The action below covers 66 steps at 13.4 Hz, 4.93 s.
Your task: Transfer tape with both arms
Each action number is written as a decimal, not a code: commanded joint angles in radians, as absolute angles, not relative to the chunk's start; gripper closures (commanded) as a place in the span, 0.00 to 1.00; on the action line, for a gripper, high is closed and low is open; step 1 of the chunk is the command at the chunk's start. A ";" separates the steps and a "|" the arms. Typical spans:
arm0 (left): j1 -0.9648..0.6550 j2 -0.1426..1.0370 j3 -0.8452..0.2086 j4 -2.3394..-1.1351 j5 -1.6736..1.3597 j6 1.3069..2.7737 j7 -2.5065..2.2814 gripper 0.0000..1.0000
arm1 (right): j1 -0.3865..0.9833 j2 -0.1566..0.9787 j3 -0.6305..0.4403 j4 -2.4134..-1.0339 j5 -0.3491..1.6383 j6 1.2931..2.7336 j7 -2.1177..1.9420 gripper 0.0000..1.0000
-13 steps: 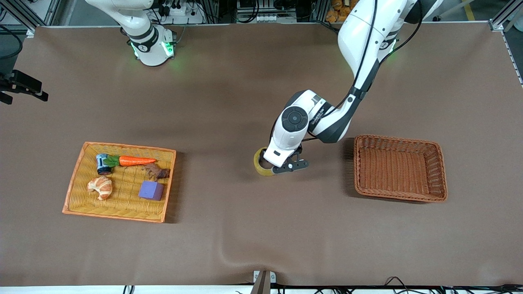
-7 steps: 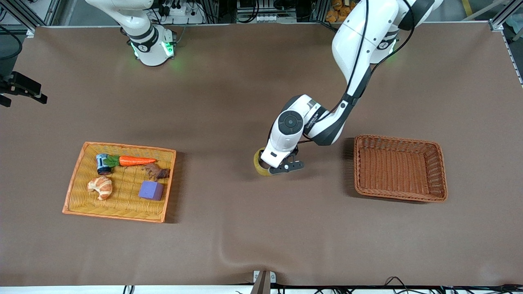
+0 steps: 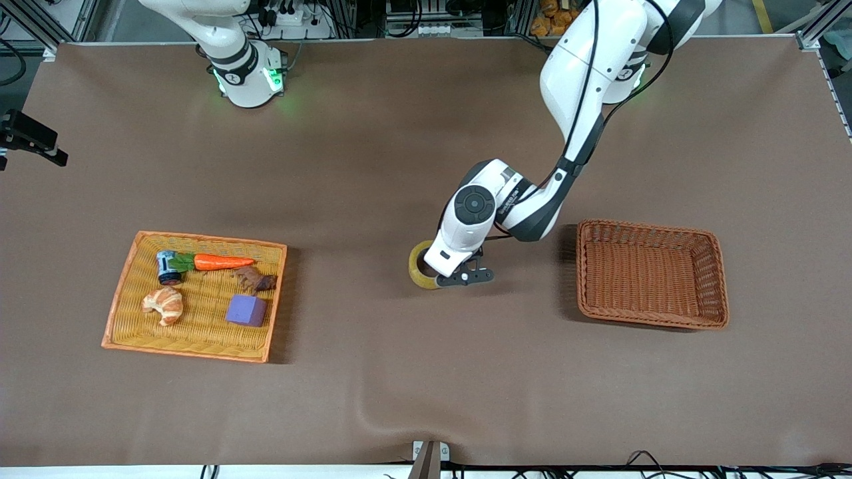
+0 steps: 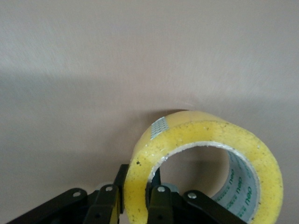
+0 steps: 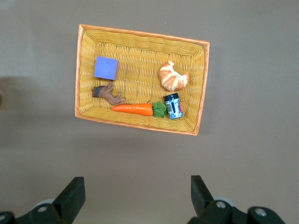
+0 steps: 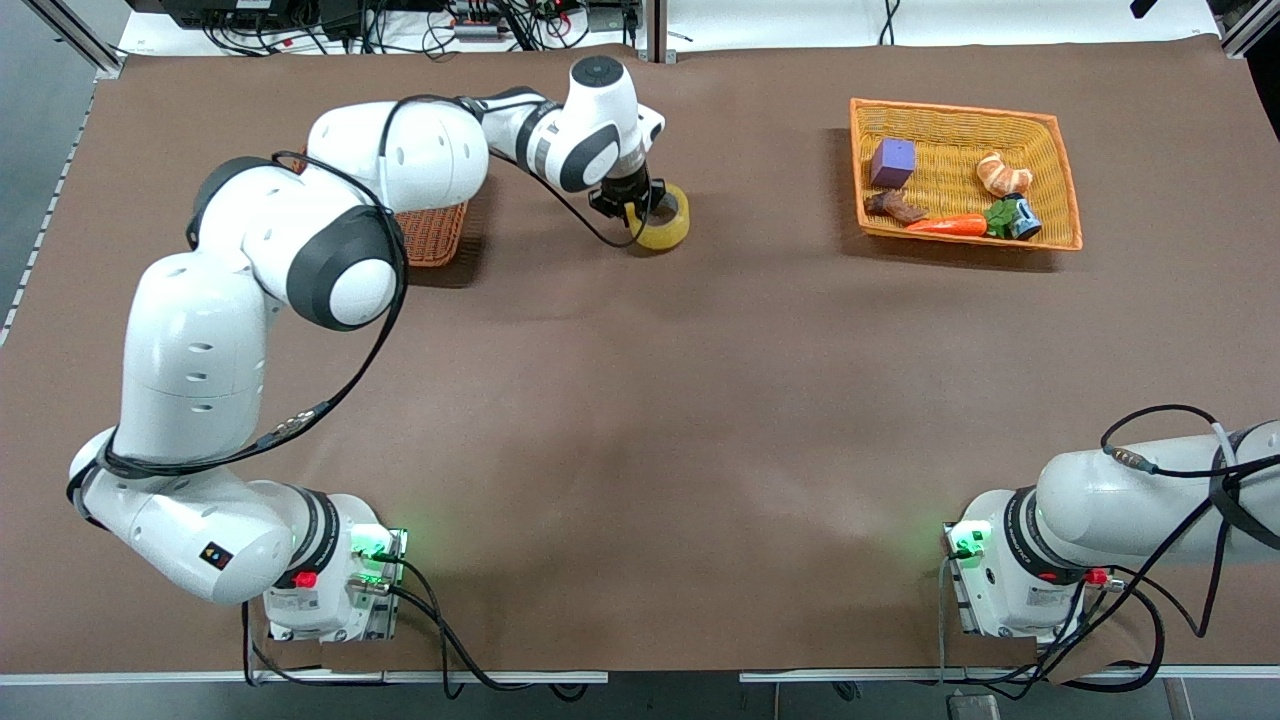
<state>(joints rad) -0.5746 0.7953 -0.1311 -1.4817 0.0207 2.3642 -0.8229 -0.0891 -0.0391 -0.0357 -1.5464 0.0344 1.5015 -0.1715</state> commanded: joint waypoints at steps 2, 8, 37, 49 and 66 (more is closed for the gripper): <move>-0.494 0.609 -0.135 -1.529 0.028 2.281 -0.831 1.00 | -0.092 -0.014 -0.029 -1.546 0.041 1.493 -0.164 0.00; -0.303 0.444 -0.135 -1.540 0.031 2.010 -0.622 1.00 | -0.092 -0.002 -0.029 -1.546 0.043 1.491 -0.164 0.00; 0.213 0.447 -0.182 -1.734 0.003 2.205 0.408 0.00 | -0.144 0.011 -0.034 -1.552 0.052 1.499 -0.218 0.00; 0.222 0.169 -0.281 -1.460 0.069 1.615 -0.072 0.00 | -0.124 0.015 -0.029 -1.554 0.057 1.505 -0.218 0.00; 0.044 0.019 -0.145 -1.488 0.016 1.424 -0.054 0.00 | -0.123 0.023 -0.031 -1.555 0.089 1.506 -0.219 0.00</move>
